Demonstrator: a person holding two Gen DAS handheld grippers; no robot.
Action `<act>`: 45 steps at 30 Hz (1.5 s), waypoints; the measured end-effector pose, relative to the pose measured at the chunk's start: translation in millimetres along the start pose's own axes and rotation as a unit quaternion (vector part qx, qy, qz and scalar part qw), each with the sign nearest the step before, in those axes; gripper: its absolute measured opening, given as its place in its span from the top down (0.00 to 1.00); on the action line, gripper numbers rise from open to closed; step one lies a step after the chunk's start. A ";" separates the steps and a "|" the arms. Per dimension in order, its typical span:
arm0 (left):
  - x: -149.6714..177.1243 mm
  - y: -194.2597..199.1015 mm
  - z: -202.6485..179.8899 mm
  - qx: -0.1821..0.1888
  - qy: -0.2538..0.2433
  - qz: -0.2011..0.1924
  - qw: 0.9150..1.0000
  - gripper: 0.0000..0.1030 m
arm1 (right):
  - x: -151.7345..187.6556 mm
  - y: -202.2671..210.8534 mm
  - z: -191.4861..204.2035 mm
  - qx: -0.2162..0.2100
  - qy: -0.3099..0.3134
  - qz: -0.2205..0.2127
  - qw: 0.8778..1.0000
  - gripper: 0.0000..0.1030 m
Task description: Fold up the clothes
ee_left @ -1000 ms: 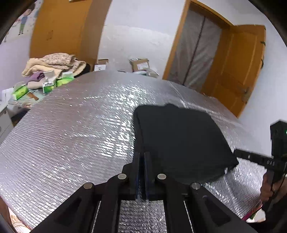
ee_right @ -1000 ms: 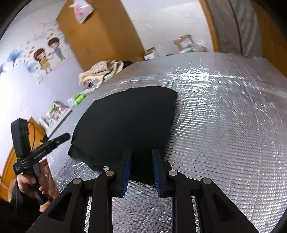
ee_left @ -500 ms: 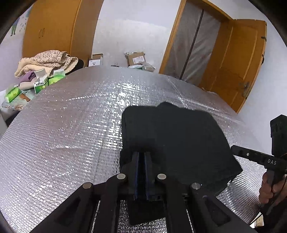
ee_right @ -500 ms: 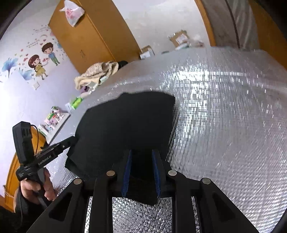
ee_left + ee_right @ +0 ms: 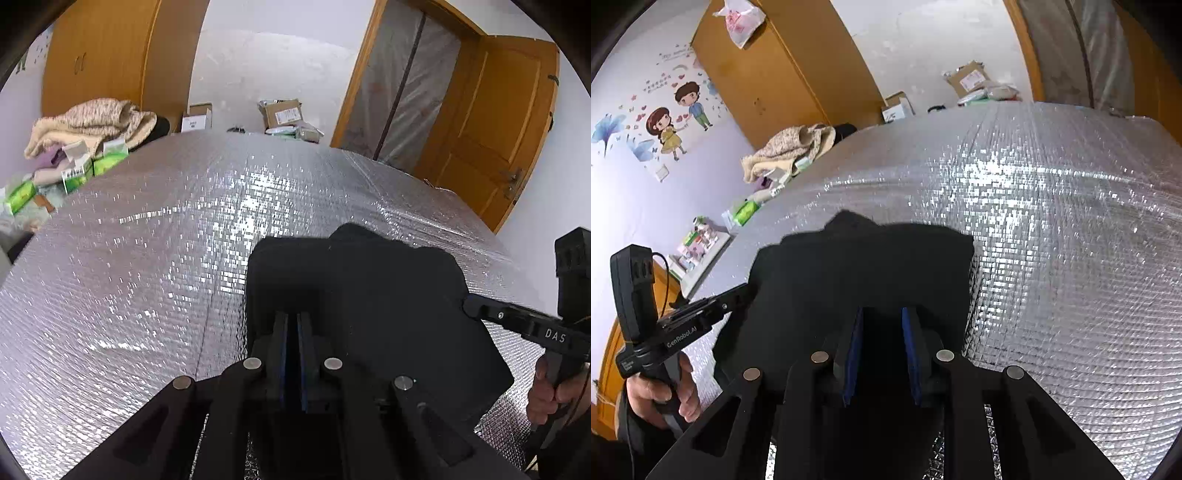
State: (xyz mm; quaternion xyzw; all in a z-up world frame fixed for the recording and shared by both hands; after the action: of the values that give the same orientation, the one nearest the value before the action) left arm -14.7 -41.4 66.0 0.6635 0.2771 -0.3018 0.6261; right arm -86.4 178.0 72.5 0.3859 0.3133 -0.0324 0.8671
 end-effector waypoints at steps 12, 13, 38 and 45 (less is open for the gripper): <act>-19.3 -38.9 5.3 -0.018 -0.009 0.017 1.000 0.96 | -22.2 -31.0 -7.5 0.015 -0.010 -0.008 1.000 0.80; -19.6 -39.2 3.8 -0.022 -0.012 0.017 1.000 0.96 | -21.4 -31.4 -8.1 0.014 -0.009 -0.011 1.000 0.80; 39.4 41.5 -31.6 0.005 -0.005 -0.025 1.000 0.96 | 54.3 47.5 -20.4 -0.032 -0.008 -0.016 0.999 0.75; 54.2 39.6 -22.1 0.000 0.024 -0.009 1.000 0.96 | 60.6 36.8 -30.3 -0.038 -0.021 0.011 0.999 0.75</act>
State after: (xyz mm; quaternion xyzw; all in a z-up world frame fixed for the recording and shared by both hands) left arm 52.1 -22.3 52.5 0.6683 0.2974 -0.2914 0.6164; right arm -42.5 235.9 46.6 0.3553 0.2920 -0.0190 0.8878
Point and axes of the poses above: each gripper's, at about its wrist camera, not at the fingertips, and y roughly against the way its jaws point, z to its left, x to its underside, the point moved 2 cm from there along -y, roughly the way its jaws point, and after that the axes turned 14 degrees about -y, right-handed, at the moved point
